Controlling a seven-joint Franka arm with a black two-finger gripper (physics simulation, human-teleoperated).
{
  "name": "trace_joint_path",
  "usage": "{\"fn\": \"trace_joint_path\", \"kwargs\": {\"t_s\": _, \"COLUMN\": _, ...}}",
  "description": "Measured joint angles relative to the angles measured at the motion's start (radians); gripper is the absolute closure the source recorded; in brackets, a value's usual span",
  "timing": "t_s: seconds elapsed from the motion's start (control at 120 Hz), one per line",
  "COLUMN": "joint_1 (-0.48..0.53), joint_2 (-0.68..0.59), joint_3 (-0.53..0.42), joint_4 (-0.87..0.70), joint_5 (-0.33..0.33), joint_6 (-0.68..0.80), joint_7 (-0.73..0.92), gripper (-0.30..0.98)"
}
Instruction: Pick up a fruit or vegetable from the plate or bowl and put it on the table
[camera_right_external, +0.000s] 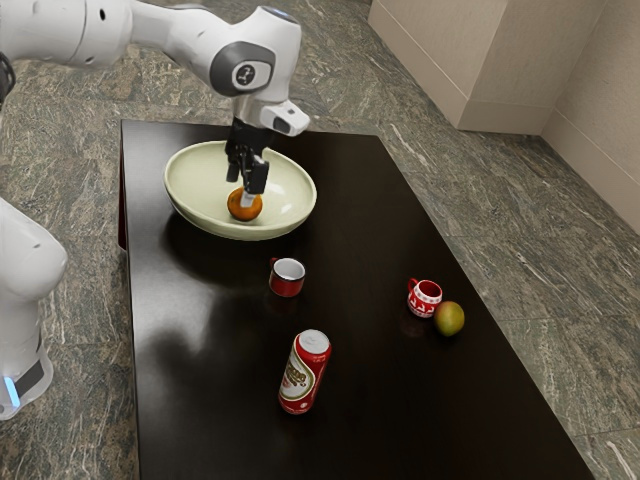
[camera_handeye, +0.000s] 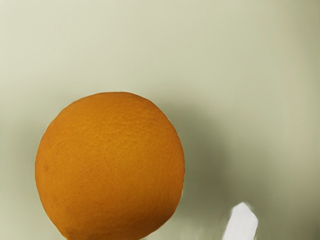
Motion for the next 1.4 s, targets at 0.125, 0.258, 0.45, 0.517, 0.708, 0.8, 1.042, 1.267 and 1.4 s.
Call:
{"fn": "trace_joint_path", "kwargs": {"t_s": 0.125, "joint_1": 0.001, "joint_2": 0.024, "joint_3": 0.0, "joint_4": 0.0, "joint_5": 0.0, "joint_6": 0.032, "joint_7": 0.001, "gripper": 0.03}}
{"fn": "trace_joint_path", "kwargs": {"t_s": 0.258, "joint_1": 0.003, "joint_2": 0.035, "joint_3": 0.0, "joint_4": 0.001, "joint_5": 0.001, "joint_6": 0.06, "joint_7": 0.002, "gripper": 0.03}}
{"fn": "trace_joint_path", "kwargs": {"t_s": 0.45, "joint_1": 0.002, "joint_2": 0.059, "joint_3": 0.002, "joint_4": 0.001, "joint_5": 0.002, "joint_6": 0.094, "joint_7": 0.004, "gripper": 0.03}}
{"fn": "trace_joint_path", "kwargs": {"t_s": 0.517, "joint_1": 0.001, "joint_2": 0.066, "joint_3": 0.008, "joint_4": 0.0, "joint_5": 0.003, "joint_6": 0.1, "joint_7": 0.004, "gripper": 0.03}}
{"fn": "trace_joint_path", "kwargs": {"t_s": 0.708, "joint_1": -0.002, "joint_2": 0.073, "joint_3": 0.01, "joint_4": -0.01, "joint_5": 0.004, "joint_6": 0.113, "joint_7": 0.004, "gripper": 0.03}}
{"fn": "trace_joint_path", "kwargs": {"t_s": 0.8, "joint_1": -0.002, "joint_2": 0.082, "joint_3": 0.01, "joint_4": -0.013, "joint_5": 0.004, "joint_6": 0.12, "joint_7": 0.004, "gripper": 0.03}}
{"fn": "trace_joint_path", "kwargs": {"t_s": 1.042, "joint_1": -0.001, "joint_2": 0.105, "joint_3": 0.01, "joint_4": -0.018, "joint_5": 0.003, "joint_6": 0.137, "joint_7": 0.003, "gripper": 0.03}}
{"fn": "trace_joint_path", "kwargs": {"t_s": 1.267, "joint_1": 0.001, "joint_2": 0.112, "joint_3": 0.01, "joint_4": -0.023, "joint_5": 0.003, "joint_6": 0.146, "joint_7": 0.003, "gripper": 0.03}}
{"fn": "trace_joint_path", "kwargs": {"t_s": 1.4, "joint_1": 0.001, "joint_2": 0.121, "joint_3": 0.011, "joint_4": -0.027, "joint_5": 0.003, "joint_6": 0.156, "joint_7": 0.003, "gripper": 0.03}}
